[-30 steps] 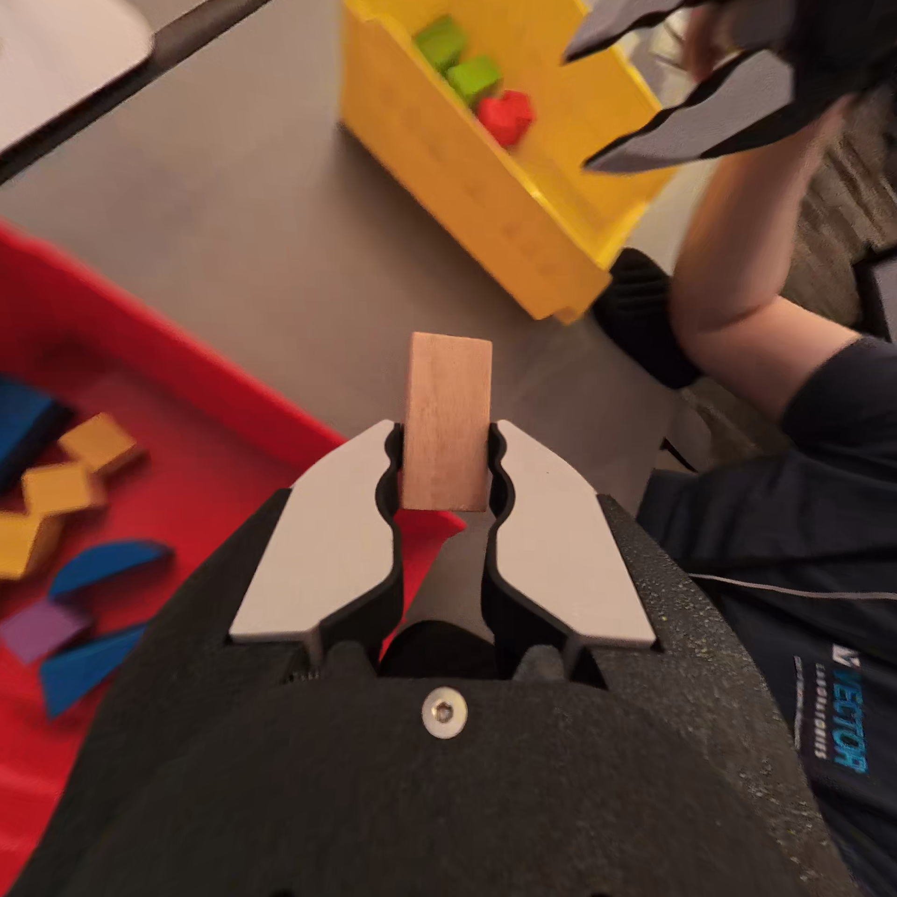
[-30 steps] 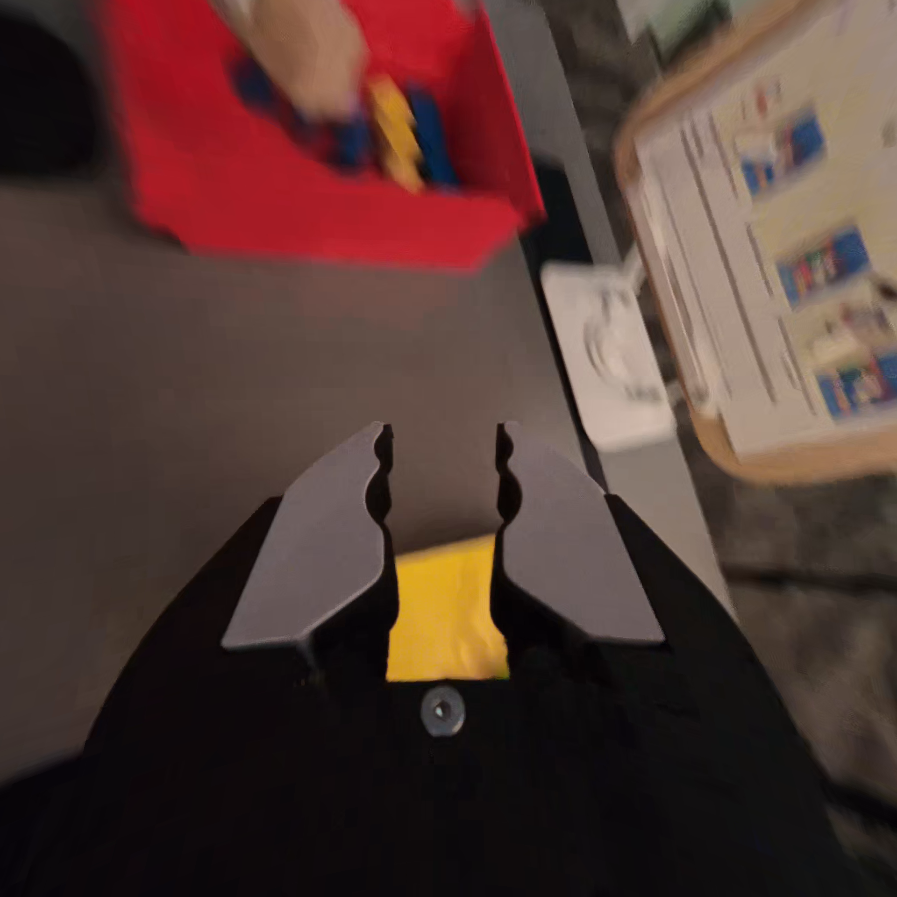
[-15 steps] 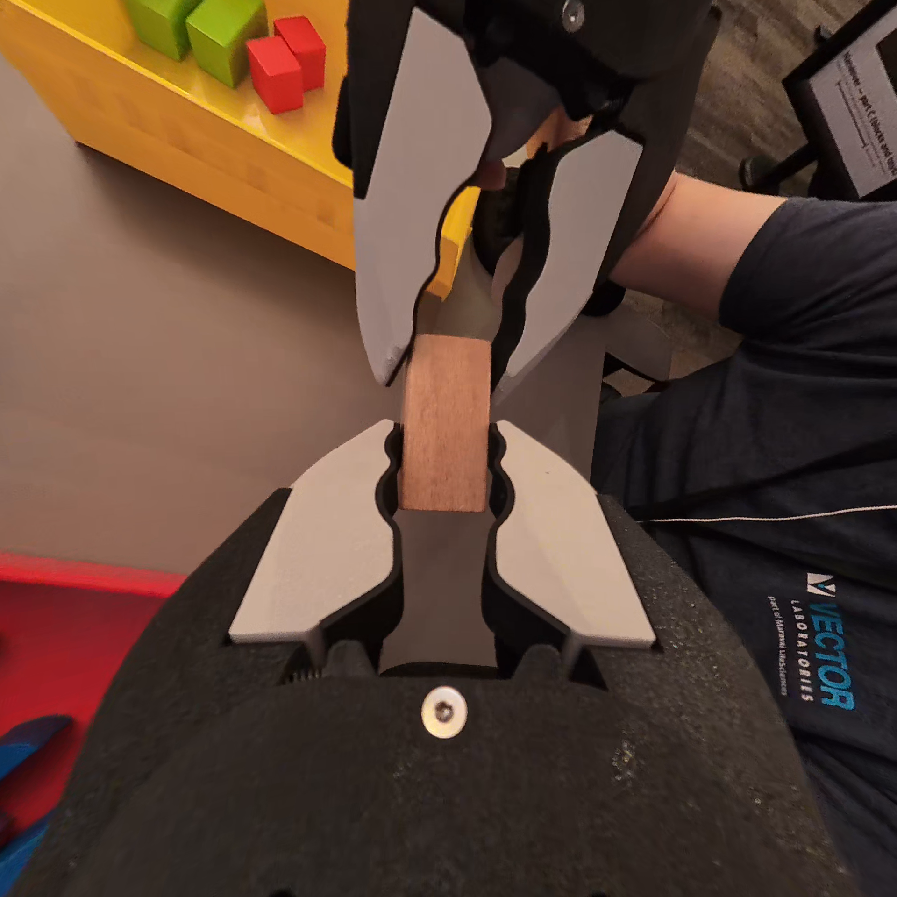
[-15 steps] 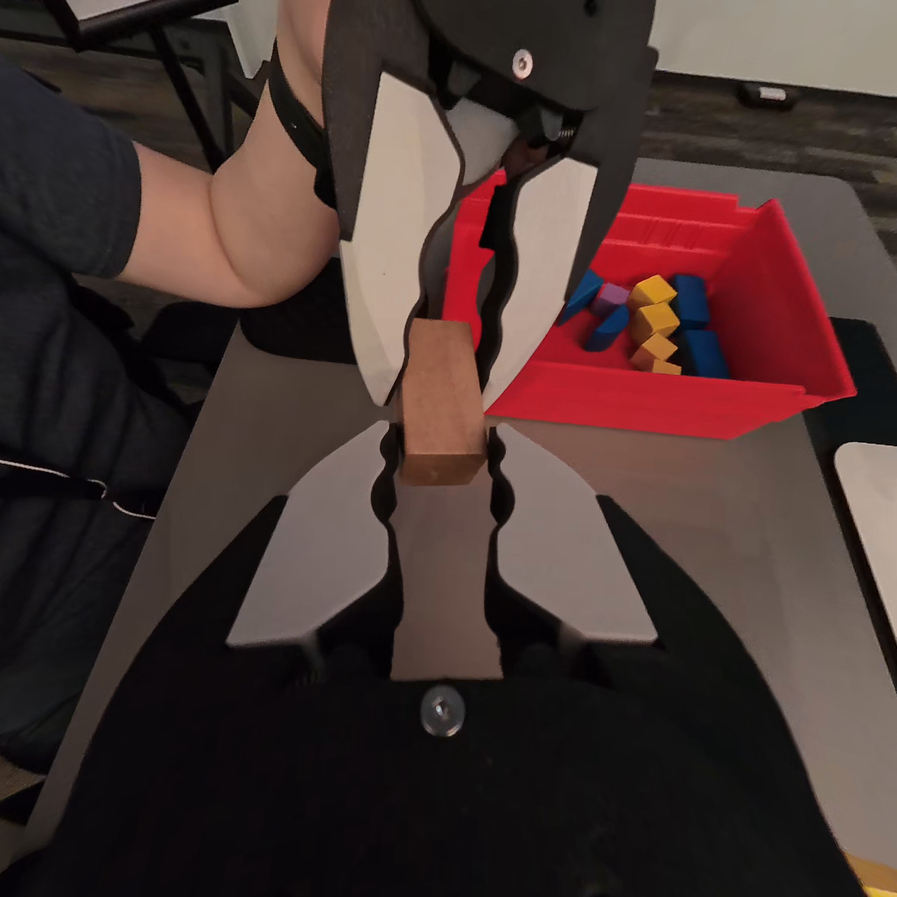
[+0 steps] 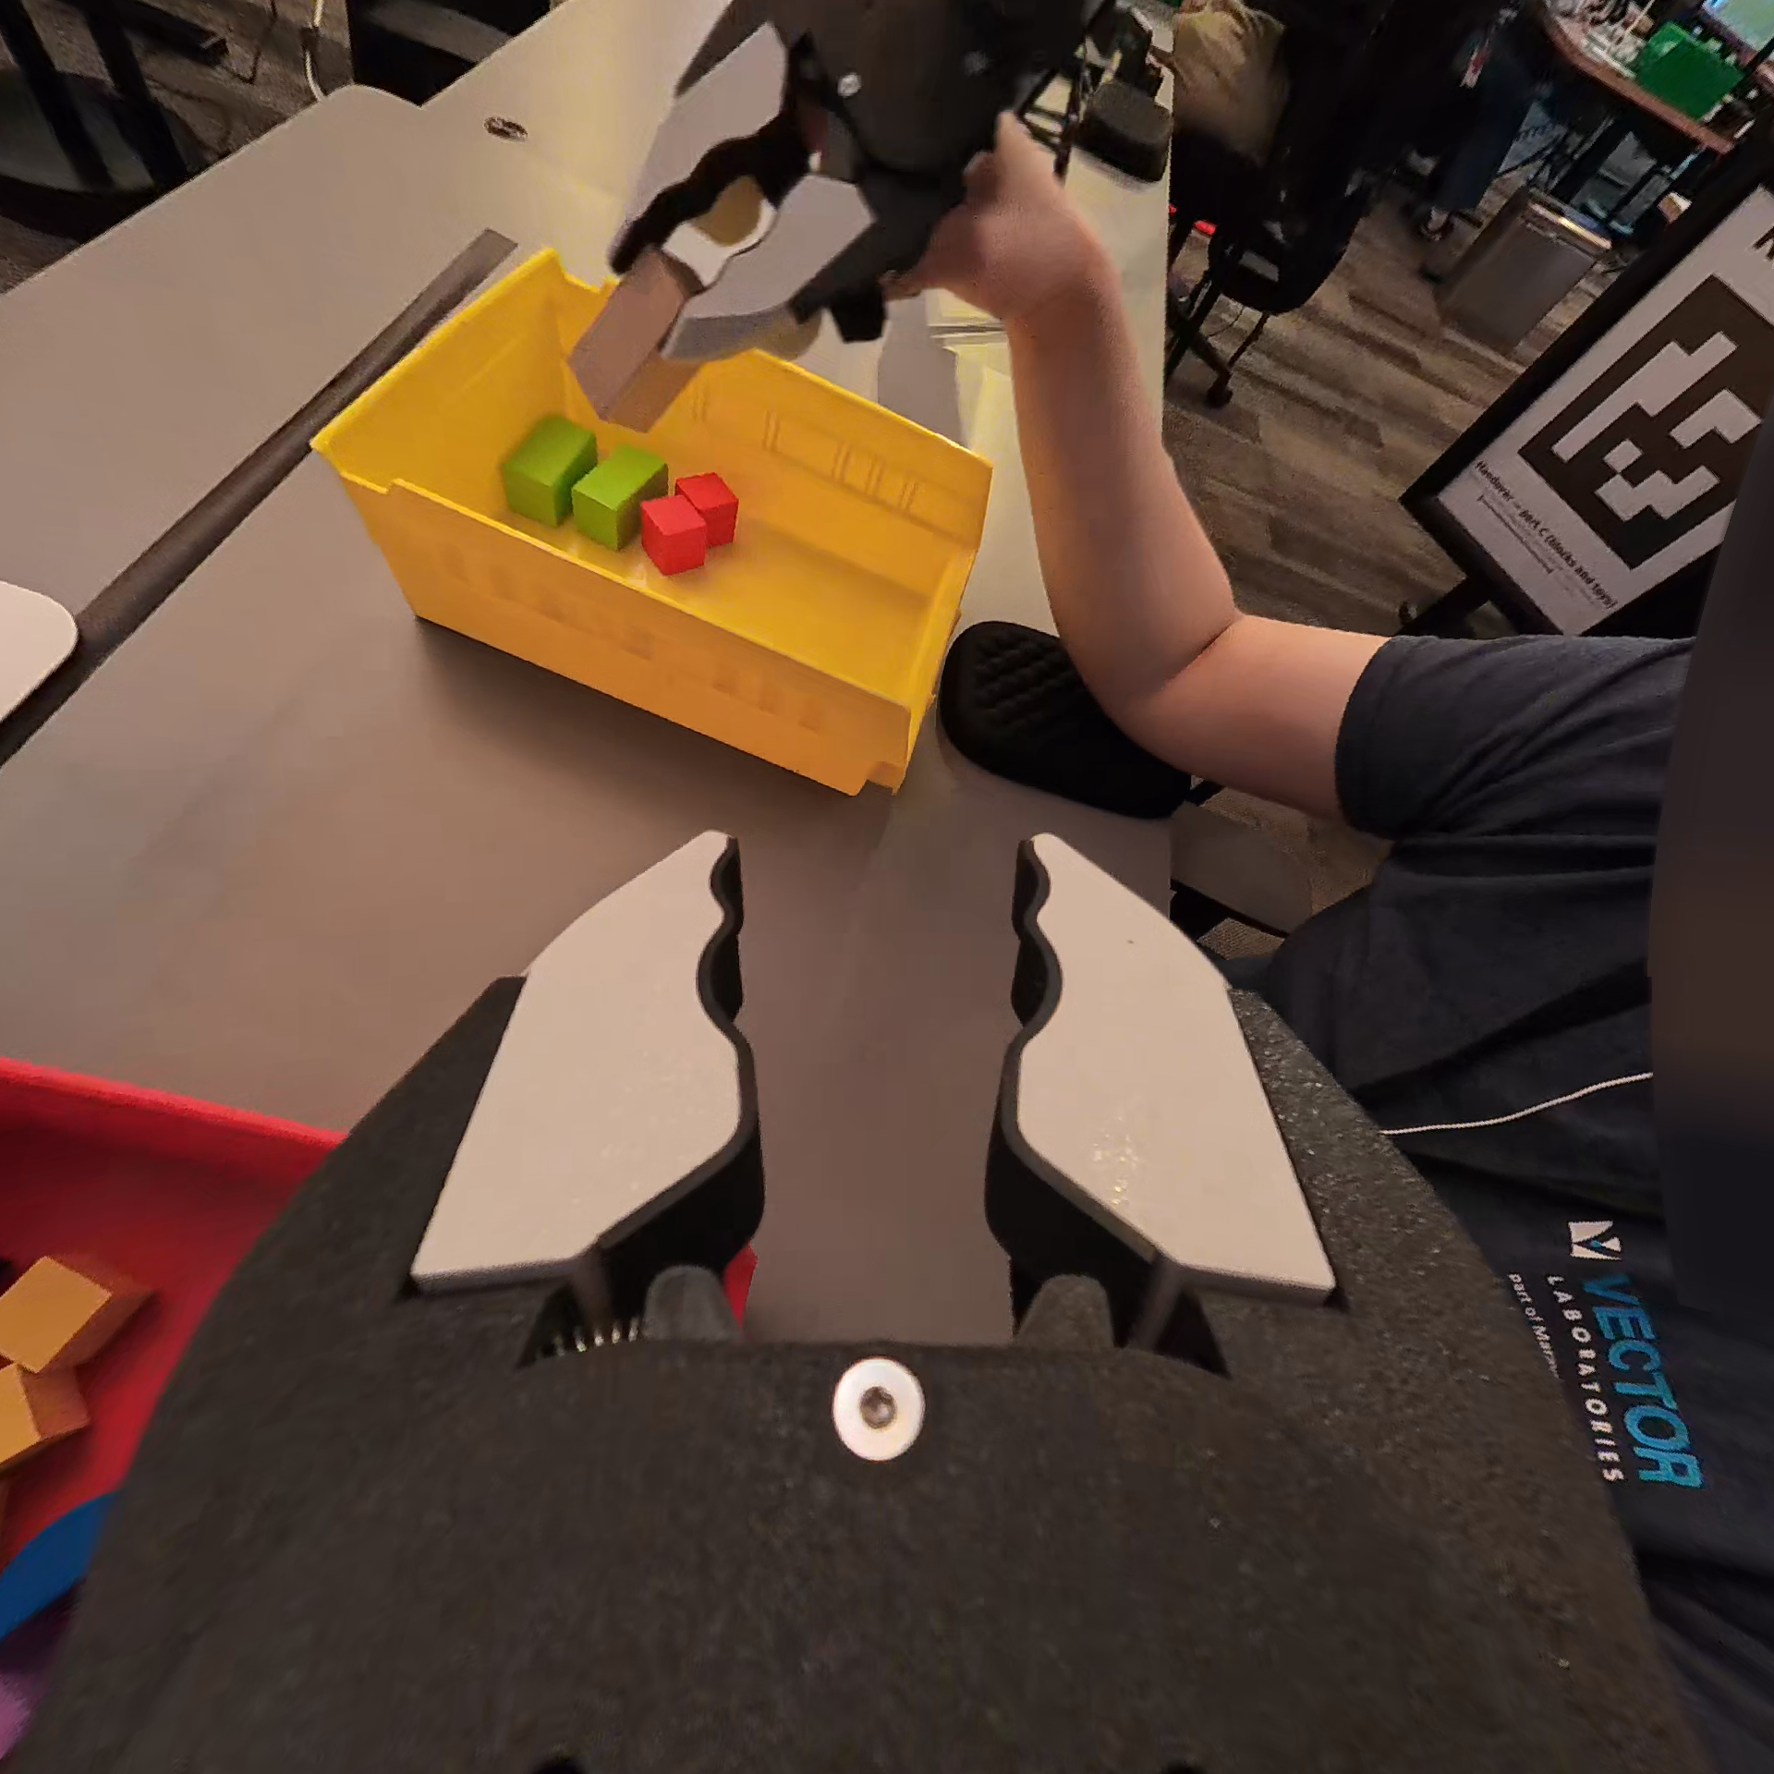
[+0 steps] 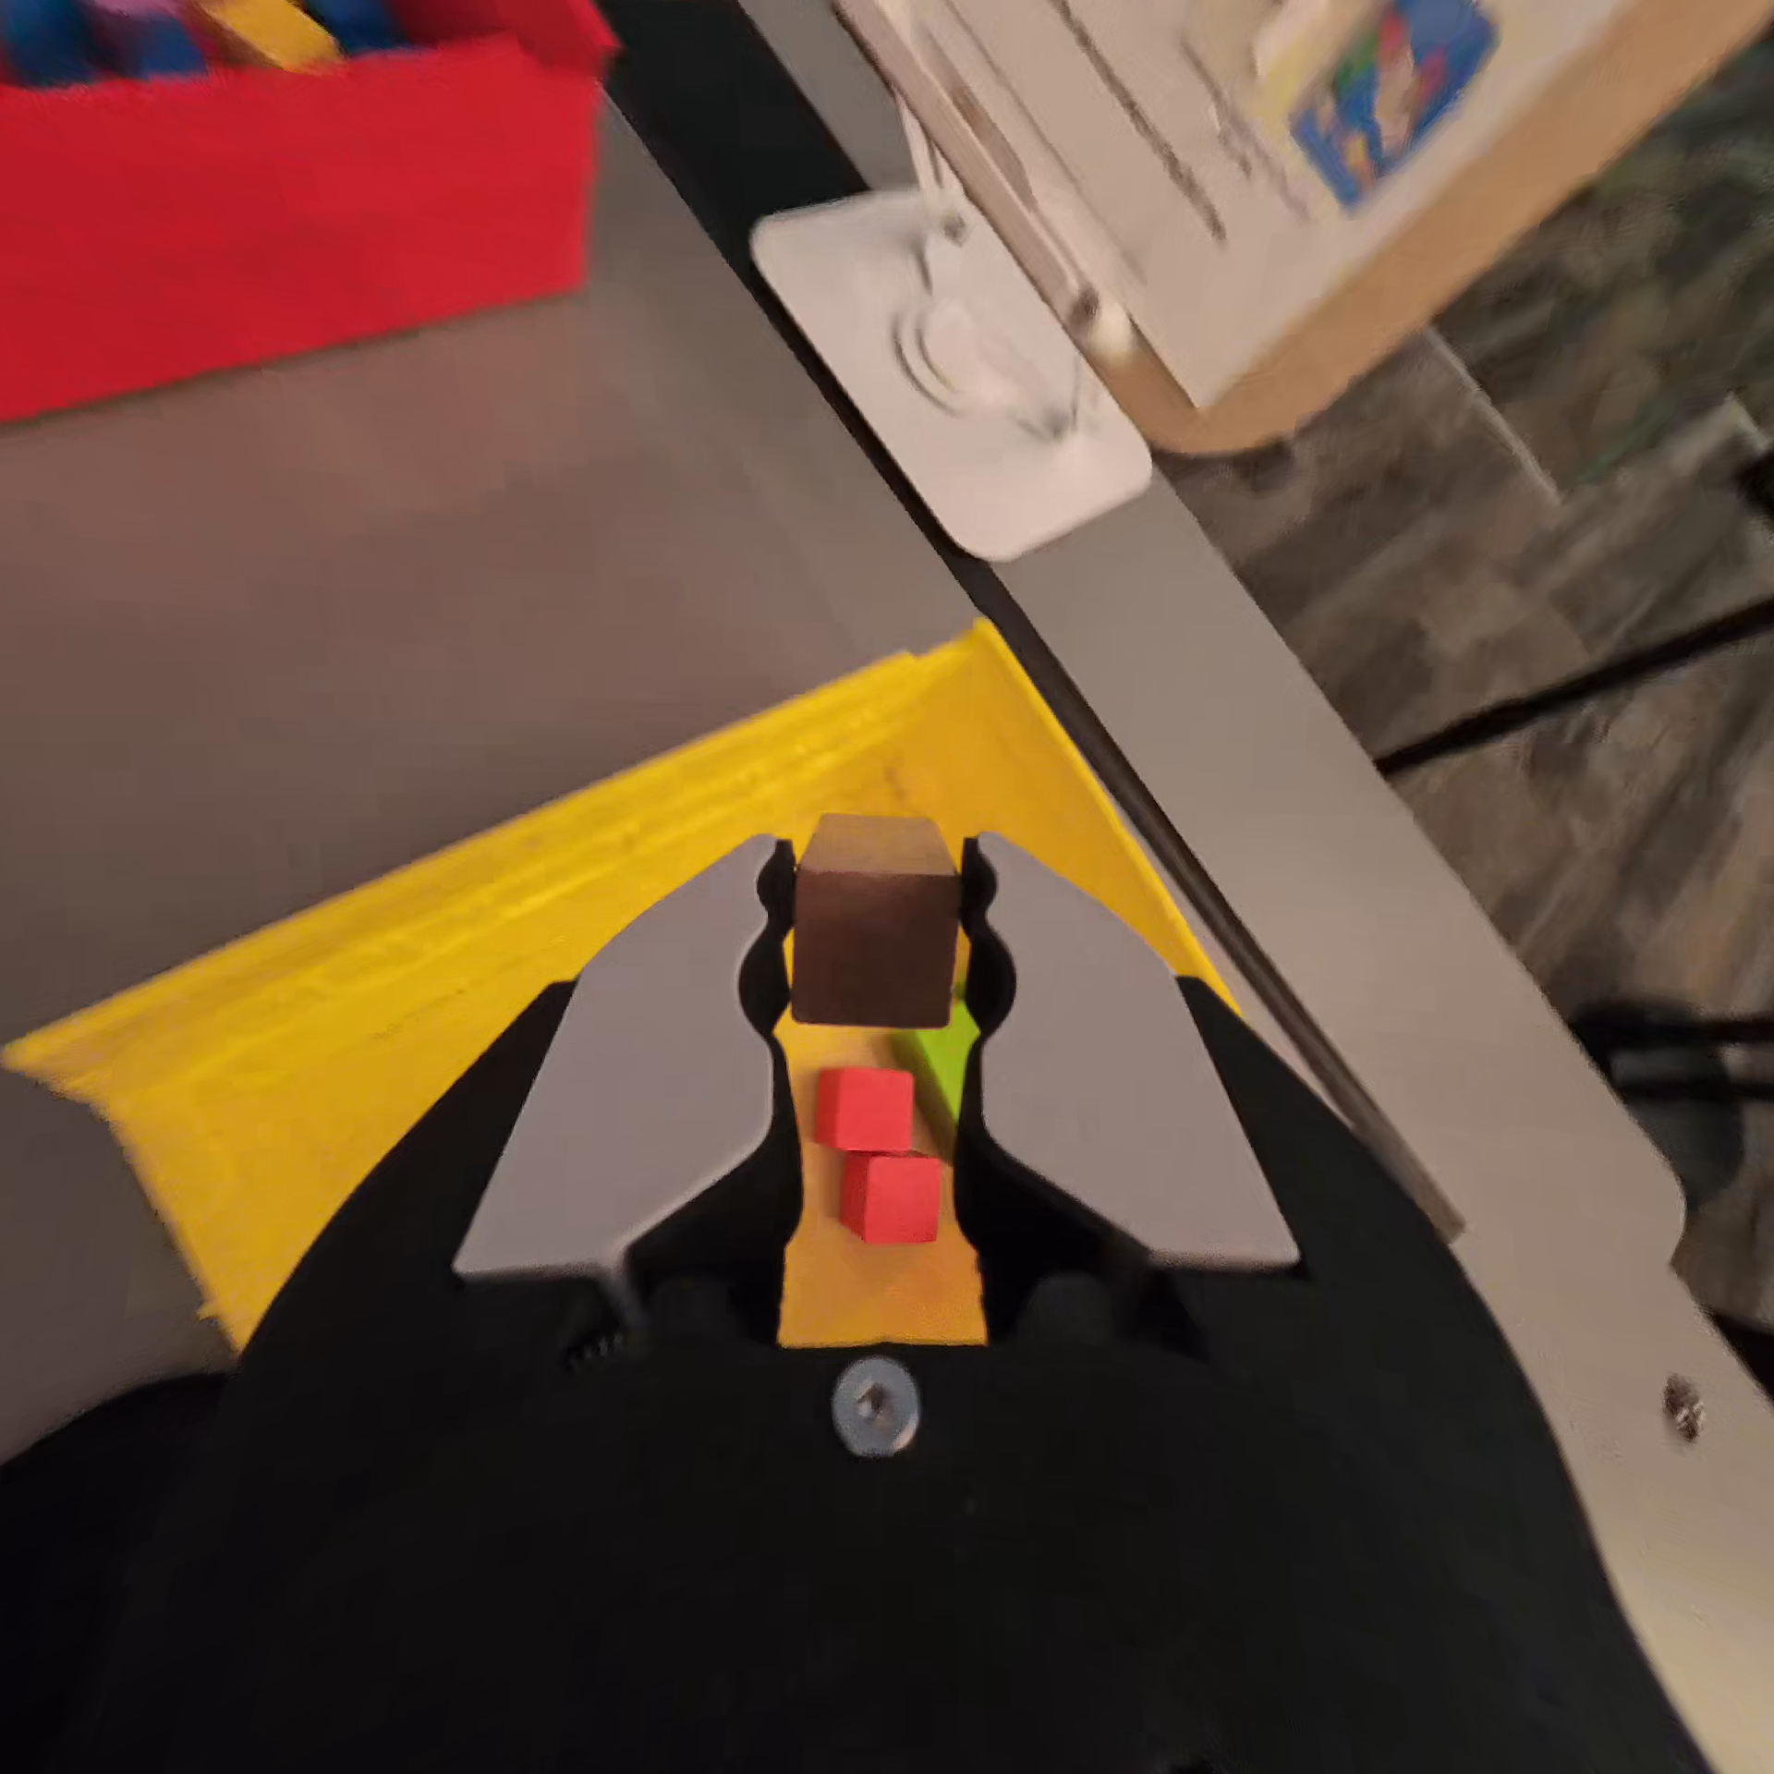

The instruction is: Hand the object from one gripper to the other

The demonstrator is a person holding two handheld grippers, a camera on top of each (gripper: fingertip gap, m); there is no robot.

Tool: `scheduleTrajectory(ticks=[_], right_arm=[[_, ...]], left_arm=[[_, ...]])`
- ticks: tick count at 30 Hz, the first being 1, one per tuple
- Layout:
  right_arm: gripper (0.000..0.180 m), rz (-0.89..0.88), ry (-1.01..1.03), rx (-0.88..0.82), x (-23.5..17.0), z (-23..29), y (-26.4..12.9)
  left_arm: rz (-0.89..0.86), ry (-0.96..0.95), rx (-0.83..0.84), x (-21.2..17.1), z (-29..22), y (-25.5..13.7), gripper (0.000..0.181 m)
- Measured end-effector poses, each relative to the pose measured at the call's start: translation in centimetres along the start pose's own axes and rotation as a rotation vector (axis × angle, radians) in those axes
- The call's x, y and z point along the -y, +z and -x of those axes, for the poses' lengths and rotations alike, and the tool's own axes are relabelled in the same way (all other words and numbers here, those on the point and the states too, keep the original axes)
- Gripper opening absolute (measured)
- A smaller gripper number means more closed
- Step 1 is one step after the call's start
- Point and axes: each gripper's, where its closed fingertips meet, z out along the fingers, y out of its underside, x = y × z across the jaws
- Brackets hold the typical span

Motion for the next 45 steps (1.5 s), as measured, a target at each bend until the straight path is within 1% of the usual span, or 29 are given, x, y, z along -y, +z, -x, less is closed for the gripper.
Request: scheduleTrajectory(ticks=[3, 5, 9, 12, 16, 20, 24, 29, 34, 38, 42, 45], right_arm=[[0.034, 0.029, 0.101, 0.026, -2.1, -1.5, 3.4], [0.034, 0.080, 0.152, 0.031, -3.5, -1.9, 5.7], [0.034, 0.210, 0.172, 0.001, -5.8, -2.0, 8.6], [0.034, 0.239, 0.210, -0.014, -6.1, -1.9, 10.0], [0.034, 0.195, 0.243, 0.045, -5.7, -1.0, 11.5], [0.034, 0.148, 0.263, 0.088, -5.5, -0.5, 12.4], [0.034, 0.150, 0.254, 0.123, -5.9, 0.0, 13.0], [0.034, 0.217, 0.233, 0.185, -7.3, 0.7, 11.9], [0.034, 0.377, 0.147, 0.198, -10.2, 1.2, 10.5], [0.034, 0.387, 0.097, 0.184, -10.1, 1.4, 11.2], [0.034, 0.473, -0.016, 0.126, -11.9, 0.9, 12.3], [0.034, 0.458, -0.035, 0.115, -11.9, 0.7, 12.8]], left_arm=[[0.011, 0.000, -0.002, -0.1, 0.0, 0.2, 0.053], [0.030, 0.000, 0.000, -0.4, 0.0, 0.6, 0.053], [0.076, 0.005, -0.003, -1.0, 0.0, 1.3, 0.053], [0.099, 0.001, -0.004, -1.4, 0.1, 1.7, 0.053], [0.102, -0.010, -0.017, -1.4, 0.0, 1.8, 0.053], [0.118, -0.007, -0.014, -1.6, -0.1, 2.1, 0.053], [0.131, -0.011, -0.019, -1.8, -0.1, 2.4, 0.053], [0.151, -0.012, -0.027, -2.1, -0.4, 2.6, 0.053], [0.161, -0.009, -0.033, -2.2, -0.6, 2.7, 0.053], [0.168, -0.013, -0.038, -2.4, -0.7, 2.9, 0.053], [0.175, -0.014, -0.044, -2.5, -0.8, 3.0, 0.053], [0.185, -0.016, -0.048, -2.6, -0.8, 3.1, 0.053]])
